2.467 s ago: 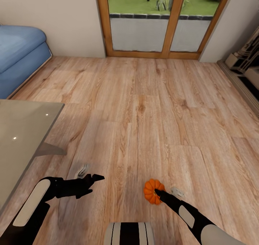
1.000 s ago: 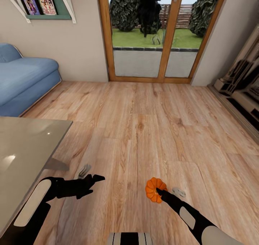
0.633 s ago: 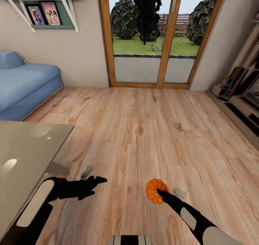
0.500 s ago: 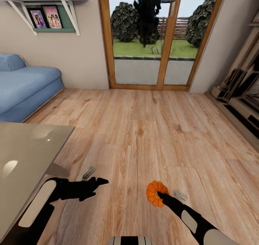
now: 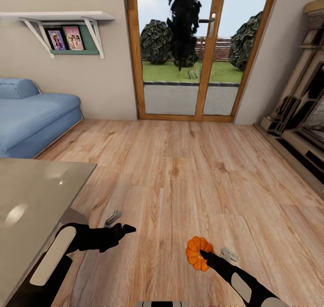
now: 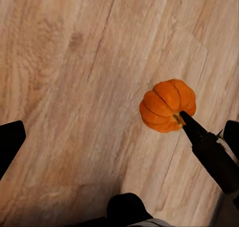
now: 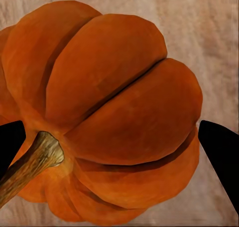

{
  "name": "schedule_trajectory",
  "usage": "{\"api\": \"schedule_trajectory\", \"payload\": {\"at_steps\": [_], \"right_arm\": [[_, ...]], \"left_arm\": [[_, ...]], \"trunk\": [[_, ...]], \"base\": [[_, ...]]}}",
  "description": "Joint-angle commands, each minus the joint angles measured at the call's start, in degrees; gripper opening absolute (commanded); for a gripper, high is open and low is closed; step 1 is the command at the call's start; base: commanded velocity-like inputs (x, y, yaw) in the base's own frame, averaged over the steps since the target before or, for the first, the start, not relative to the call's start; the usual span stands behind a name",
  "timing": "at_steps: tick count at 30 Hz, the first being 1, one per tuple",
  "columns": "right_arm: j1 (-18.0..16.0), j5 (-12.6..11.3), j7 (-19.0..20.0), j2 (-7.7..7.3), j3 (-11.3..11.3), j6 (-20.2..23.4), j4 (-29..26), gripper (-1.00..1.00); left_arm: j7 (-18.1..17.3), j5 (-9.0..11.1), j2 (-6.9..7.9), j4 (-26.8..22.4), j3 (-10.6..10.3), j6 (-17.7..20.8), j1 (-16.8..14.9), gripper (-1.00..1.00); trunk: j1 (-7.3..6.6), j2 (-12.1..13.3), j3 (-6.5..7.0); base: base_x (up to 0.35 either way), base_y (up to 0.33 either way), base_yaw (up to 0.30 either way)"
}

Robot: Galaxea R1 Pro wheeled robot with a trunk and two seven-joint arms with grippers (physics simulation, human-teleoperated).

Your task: Place each of the two pumpkins and all three candles from the living room inside a cabinet in the living room (use any cabinet), then make sure every cabinet is closed, and position the cauldron so it is next to a table in the living room.

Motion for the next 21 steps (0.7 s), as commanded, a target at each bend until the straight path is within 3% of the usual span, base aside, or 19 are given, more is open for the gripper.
{"api": "schedule_trajectory", "payload": {"at_steps": [1,5,21], "right_arm": [[0.07,-0.71,0.10,-0.64,0.56,0.26,-0.05,-1.00],[0.15,-0.76,0.08,-1.33,0.62,0.28,-0.05,-1.00],[0.16,-0.66,0.18,-1.43,0.62,0.37,-0.05,-1.00]], "left_arm": [[0.60,0.04,-0.31,-0.01,-0.07,-0.09,-0.04,1.00],[0.55,-0.69,-0.66,0.02,-0.07,-0.17,-0.05,1.00],[0.55,-0.74,-0.77,0.90,-0.07,-0.14,-0.05,1.00]], "trunk": [[-0.06,0.00,0.18],[-0.16,0.05,1.07],[-0.78,0.71,4.05]], "base": [[-0.105,0.000,0.000],[-0.032,0.000,0.000],[-0.001,0.000,0.032]]}}
